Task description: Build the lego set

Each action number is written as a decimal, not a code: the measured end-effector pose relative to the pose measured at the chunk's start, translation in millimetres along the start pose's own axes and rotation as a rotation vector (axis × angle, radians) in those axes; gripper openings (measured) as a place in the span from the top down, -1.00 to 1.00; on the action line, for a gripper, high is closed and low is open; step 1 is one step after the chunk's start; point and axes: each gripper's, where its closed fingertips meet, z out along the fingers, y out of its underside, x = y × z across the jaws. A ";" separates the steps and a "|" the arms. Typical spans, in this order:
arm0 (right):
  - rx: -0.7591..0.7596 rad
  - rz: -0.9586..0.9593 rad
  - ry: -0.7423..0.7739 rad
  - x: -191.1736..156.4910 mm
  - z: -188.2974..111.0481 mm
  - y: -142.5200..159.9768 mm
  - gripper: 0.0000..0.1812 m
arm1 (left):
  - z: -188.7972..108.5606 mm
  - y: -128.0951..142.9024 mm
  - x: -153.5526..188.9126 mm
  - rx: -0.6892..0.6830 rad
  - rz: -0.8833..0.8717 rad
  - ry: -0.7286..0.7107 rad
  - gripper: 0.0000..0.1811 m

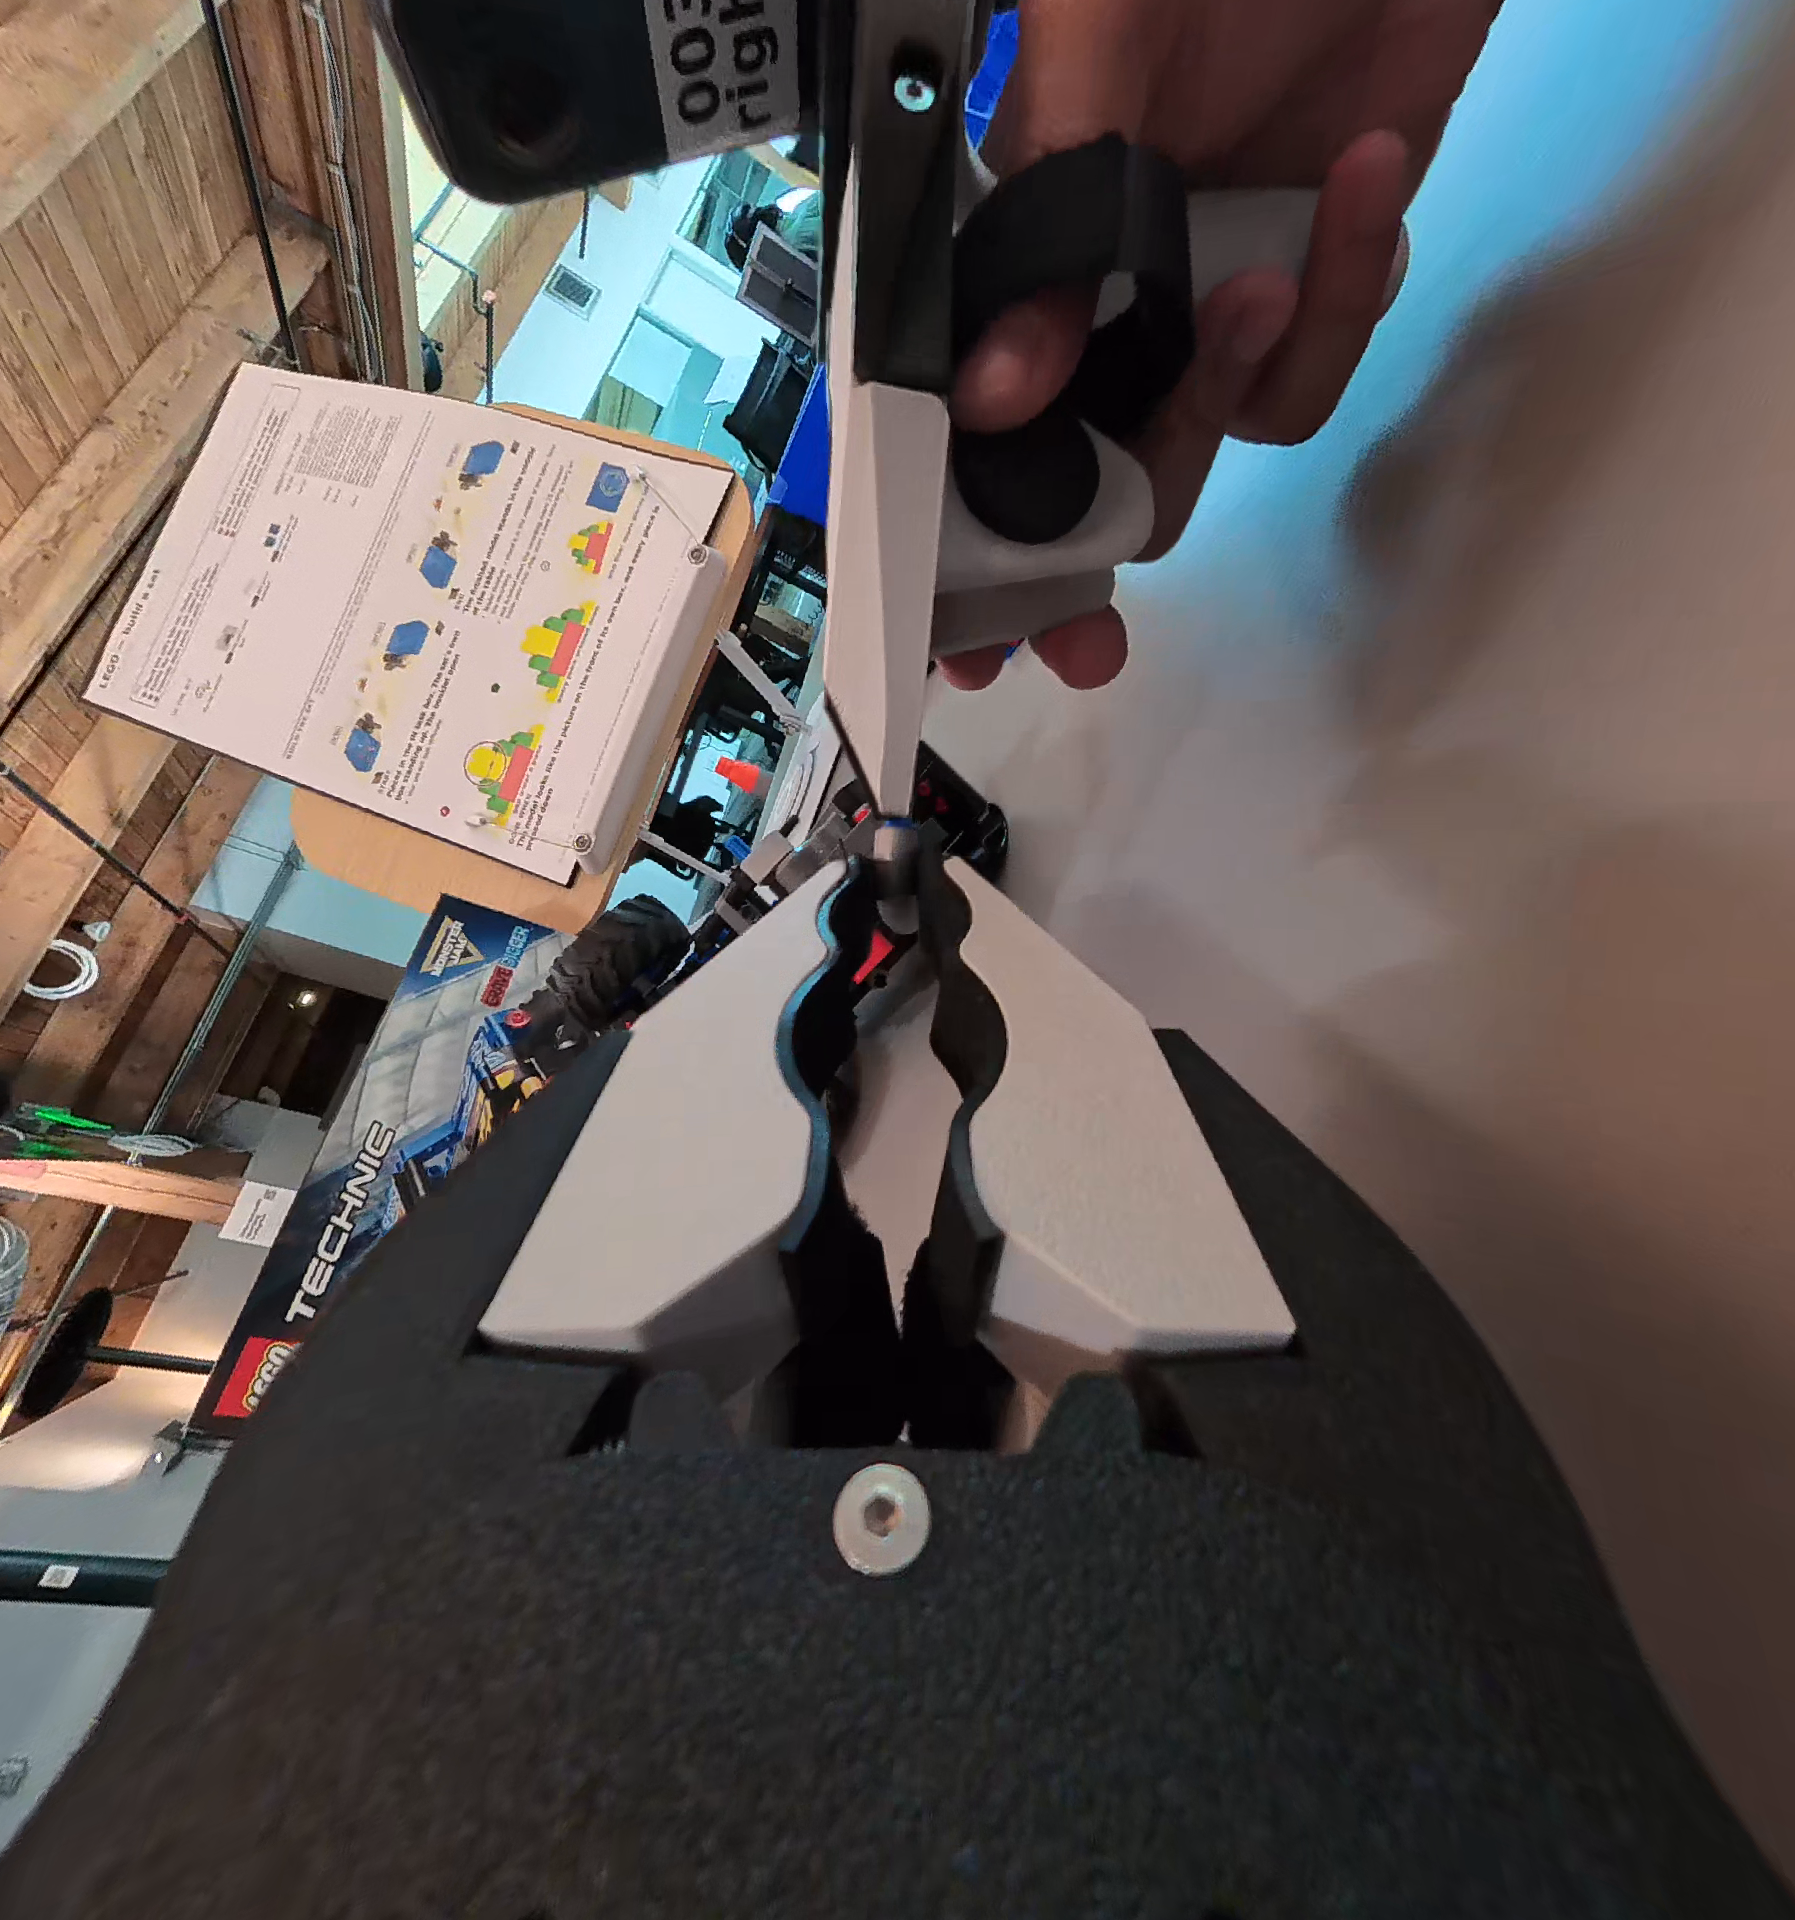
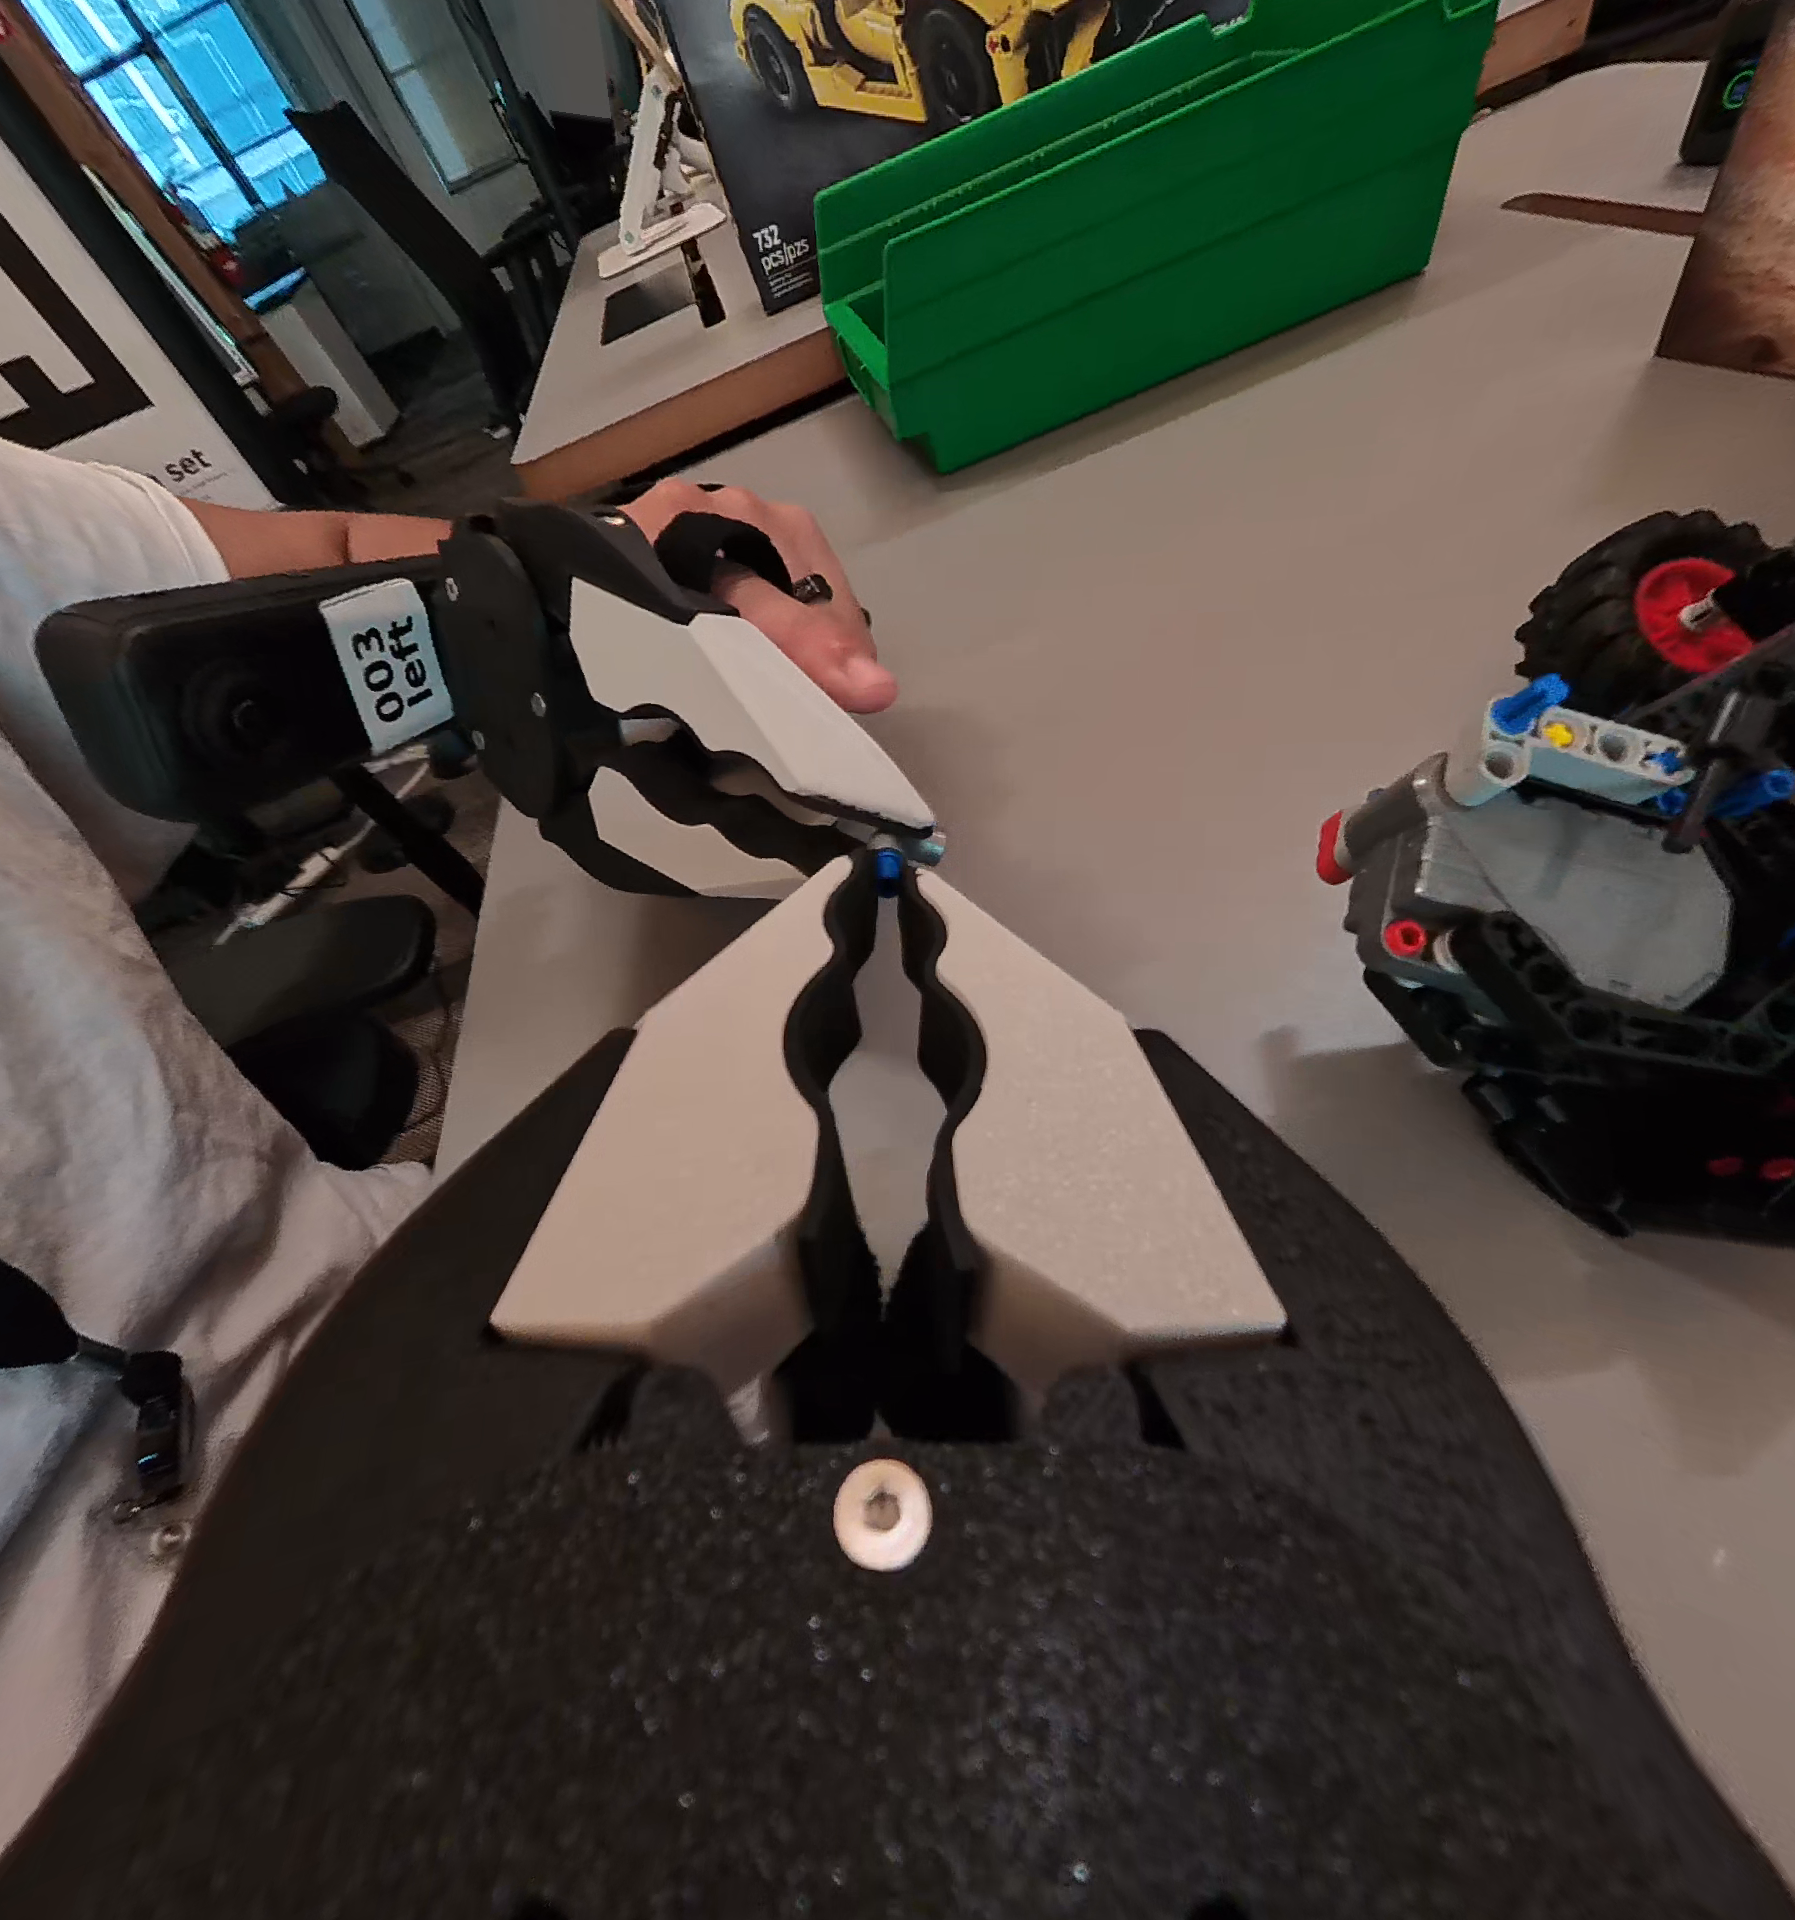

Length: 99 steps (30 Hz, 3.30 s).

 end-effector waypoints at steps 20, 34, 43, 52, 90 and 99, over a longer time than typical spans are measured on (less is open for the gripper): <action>-0.591 -1.041 0.527 15.9 4.8 21.8 0.88 | -2.8 3.6 15.2 -0.056 0.169 0.021 0.92; -0.548 -1.228 0.568 15.9 1.2 16.4 0.97 | -8.6 -3.8 15.4 0.022 0.023 0.104 0.92; -0.554 -1.243 0.573 17.7 0.1 21.6 0.97 | -8.4 -0.9 19.4 0.007 0.055 0.123 0.92; -0.580 -1.197 0.670 29.0 11.1 26.0 0.77 | -3.3 7.4 17.4 -0.049 -0.002 0.118 0.91; -0.489 -1.337 0.863 55.3 18.3 11.2 0.98 | 5.2 24.8 17.1 -0.143 -0.312 0.234 0.92; -0.468 -1.445 0.944 51.8 17.7 4.1 0.97 | 5.1 25.0 14.8 -0.161 -0.481 0.283 0.92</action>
